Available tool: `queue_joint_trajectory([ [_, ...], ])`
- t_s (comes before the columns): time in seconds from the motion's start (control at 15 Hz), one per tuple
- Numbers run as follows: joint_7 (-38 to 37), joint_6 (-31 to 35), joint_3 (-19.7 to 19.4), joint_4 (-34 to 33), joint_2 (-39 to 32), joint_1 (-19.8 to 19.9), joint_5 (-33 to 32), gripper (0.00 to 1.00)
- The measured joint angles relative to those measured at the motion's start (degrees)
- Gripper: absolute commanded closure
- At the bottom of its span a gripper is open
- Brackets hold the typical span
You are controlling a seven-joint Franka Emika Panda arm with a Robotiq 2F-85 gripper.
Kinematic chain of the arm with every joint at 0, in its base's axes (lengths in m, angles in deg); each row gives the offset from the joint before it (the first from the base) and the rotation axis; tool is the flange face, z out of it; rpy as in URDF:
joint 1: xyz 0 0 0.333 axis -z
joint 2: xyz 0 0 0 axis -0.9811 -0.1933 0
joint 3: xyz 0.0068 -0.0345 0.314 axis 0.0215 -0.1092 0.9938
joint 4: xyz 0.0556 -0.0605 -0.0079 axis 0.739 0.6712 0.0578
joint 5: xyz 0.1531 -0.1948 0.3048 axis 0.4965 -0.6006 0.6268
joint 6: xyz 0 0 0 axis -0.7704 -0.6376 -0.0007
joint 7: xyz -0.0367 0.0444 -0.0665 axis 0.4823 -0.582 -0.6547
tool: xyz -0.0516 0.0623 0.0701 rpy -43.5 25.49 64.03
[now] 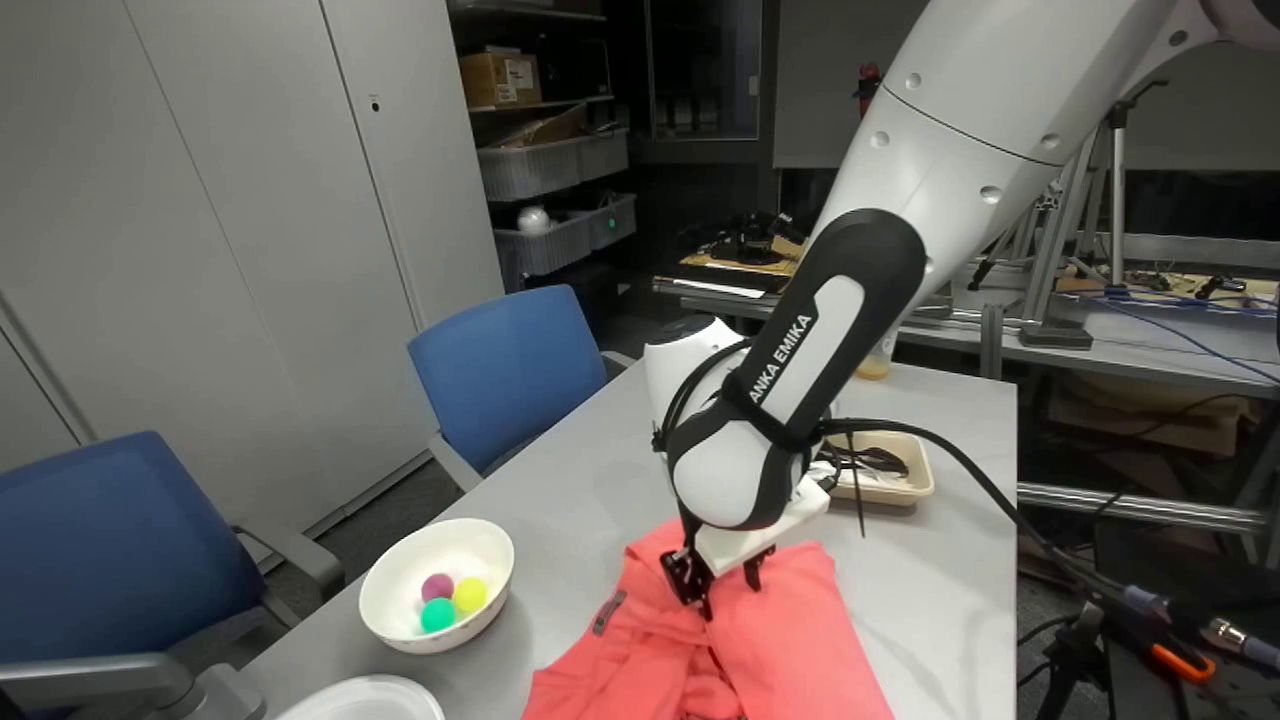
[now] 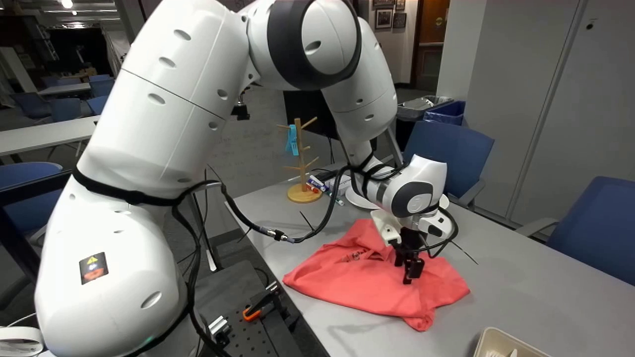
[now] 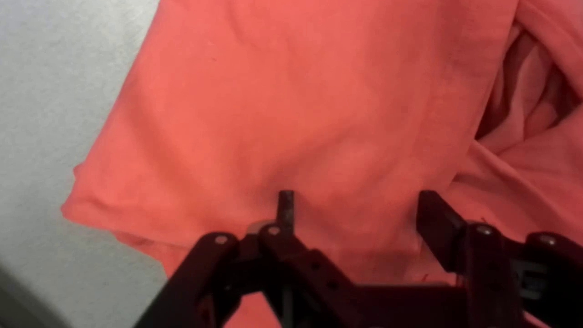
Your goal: Unfold the shirt
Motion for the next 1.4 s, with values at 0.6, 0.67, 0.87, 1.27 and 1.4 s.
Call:
queue_joint_trajectory([
  [0.6, -1.2, 0.0, -0.1, -0.9, -0.5, -0.2, 0.1, 1.0],
  [0.67, -1.2, 0.0, -0.1, -0.9, -0.5, -0.2, 0.1, 0.99],
  [0.87, -1.2, 0.0, -0.1, -1.0, -0.3, -0.4, 0.0, 0.99],
  [1.27, -1.3, -0.5, -2.3, 5.0, 5.3, -3.0, -3.3, 0.99],
  [1.4, -1.7, -0.7, -3.2, 9.6, 8.9, -4.1, -5.0, 0.99],
])
